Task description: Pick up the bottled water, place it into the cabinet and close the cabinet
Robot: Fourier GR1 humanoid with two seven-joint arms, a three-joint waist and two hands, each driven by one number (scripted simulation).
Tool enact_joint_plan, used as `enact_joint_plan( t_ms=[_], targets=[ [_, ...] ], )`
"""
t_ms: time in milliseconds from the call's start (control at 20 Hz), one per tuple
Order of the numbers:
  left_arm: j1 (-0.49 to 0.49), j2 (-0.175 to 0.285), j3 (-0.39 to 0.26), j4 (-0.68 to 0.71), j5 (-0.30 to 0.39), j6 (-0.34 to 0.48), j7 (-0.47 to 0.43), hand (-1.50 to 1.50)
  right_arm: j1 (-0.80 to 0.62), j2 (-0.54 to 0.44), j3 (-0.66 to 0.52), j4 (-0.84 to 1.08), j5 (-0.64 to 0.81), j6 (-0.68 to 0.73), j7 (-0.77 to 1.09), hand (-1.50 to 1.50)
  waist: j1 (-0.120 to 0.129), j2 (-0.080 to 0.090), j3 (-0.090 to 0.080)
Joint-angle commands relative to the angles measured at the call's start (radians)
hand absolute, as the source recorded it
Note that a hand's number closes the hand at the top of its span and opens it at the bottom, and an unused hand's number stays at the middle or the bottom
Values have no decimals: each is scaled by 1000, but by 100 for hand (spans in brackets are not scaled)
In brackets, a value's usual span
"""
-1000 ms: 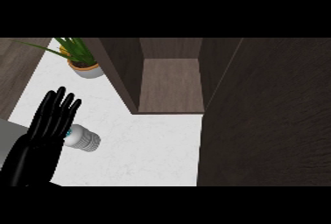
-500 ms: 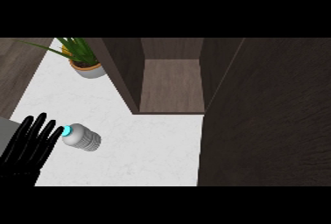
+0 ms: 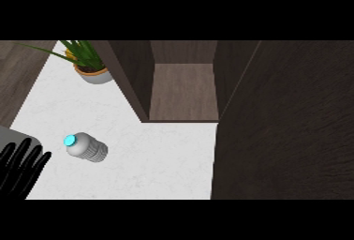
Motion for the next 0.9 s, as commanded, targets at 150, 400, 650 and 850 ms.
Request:
enact_joint_plan(
  t_ms=[150, 400, 650, 850],
  targets=[
    [66, -27, 52, 41, -14, -112, -82, -150, 6, -34, -49, -62, -44, 8, 34, -150, 2, 0, 0],
    [-16, -46, 92, 197, -52, -147, -156, -150, -32, 4, 2, 37, 22, -1, -24, -150, 0, 2, -1],
    [-31, -15, 185, 238, -20, -163, -175, -150, 63, -16, -10, 75, 7, 64, -147, -150, -1, 1, 0],
    [-178, 10, 181, 366, -117, -121, -191, -150, 152, -49, -18, 83, -10, 127, -244, -150, -12, 1, 0]
  ],
)
